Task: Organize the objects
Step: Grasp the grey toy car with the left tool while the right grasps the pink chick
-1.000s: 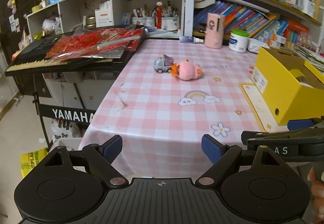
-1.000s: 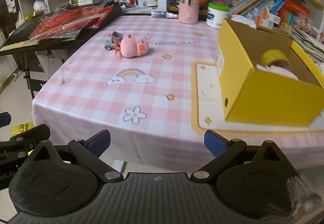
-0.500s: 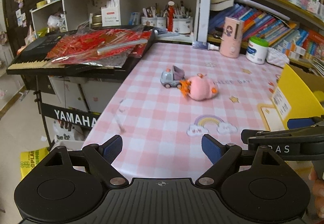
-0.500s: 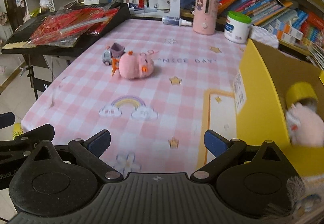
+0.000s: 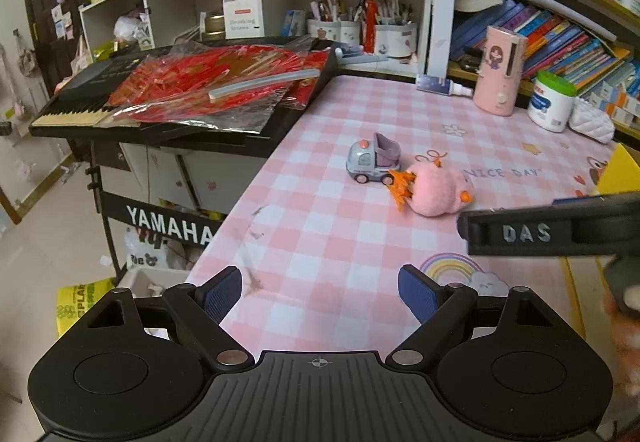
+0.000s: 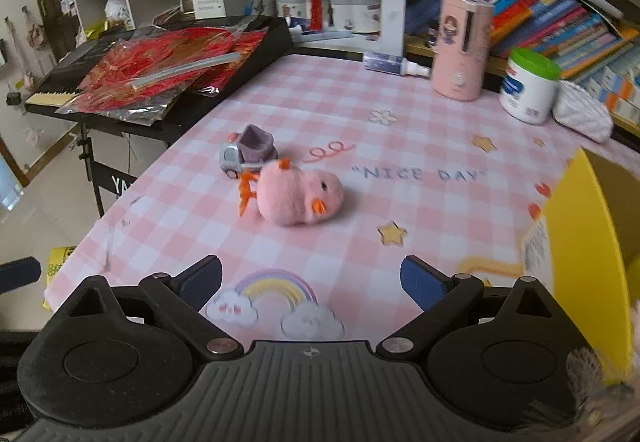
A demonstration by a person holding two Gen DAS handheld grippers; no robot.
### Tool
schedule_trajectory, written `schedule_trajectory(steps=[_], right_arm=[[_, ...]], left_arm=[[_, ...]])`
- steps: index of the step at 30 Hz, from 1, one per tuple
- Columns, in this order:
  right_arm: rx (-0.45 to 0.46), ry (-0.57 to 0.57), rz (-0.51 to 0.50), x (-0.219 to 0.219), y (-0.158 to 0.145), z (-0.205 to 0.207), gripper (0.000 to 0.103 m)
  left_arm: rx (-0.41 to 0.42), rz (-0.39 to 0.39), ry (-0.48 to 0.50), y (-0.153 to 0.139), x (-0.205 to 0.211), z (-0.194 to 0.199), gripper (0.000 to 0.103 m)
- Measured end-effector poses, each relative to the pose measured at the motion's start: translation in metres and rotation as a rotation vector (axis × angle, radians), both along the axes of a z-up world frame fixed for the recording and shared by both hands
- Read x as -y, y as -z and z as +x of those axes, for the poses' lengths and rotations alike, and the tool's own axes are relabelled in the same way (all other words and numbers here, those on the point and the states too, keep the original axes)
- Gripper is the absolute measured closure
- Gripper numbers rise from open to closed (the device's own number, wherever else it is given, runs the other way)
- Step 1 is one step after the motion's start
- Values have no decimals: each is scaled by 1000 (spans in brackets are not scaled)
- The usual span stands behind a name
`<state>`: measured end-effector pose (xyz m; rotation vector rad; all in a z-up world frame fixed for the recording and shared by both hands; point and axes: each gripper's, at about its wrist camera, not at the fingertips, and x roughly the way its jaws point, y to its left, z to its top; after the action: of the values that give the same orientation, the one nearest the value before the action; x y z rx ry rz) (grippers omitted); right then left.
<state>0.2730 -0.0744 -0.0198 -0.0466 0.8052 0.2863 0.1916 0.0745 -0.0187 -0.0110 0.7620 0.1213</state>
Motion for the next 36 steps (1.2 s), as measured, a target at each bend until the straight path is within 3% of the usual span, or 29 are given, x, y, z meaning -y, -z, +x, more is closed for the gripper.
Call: schedule_trajectory(steps=[17,21,23,36], right_arm=[[-87,-17,4,-40,41,99,2],[-107,-25,-6,-39,48,109,17],[-97,-34,9,-35,44,108,25],[42,154,94,49,-22,84,25]], left_arm=[[-32,15,-54,7,-6,32,16],[-32,16,-42,8,-5,40,16],[-29,13,-34,8,-4,45,16],[7,9,68,22,25,115,17]])
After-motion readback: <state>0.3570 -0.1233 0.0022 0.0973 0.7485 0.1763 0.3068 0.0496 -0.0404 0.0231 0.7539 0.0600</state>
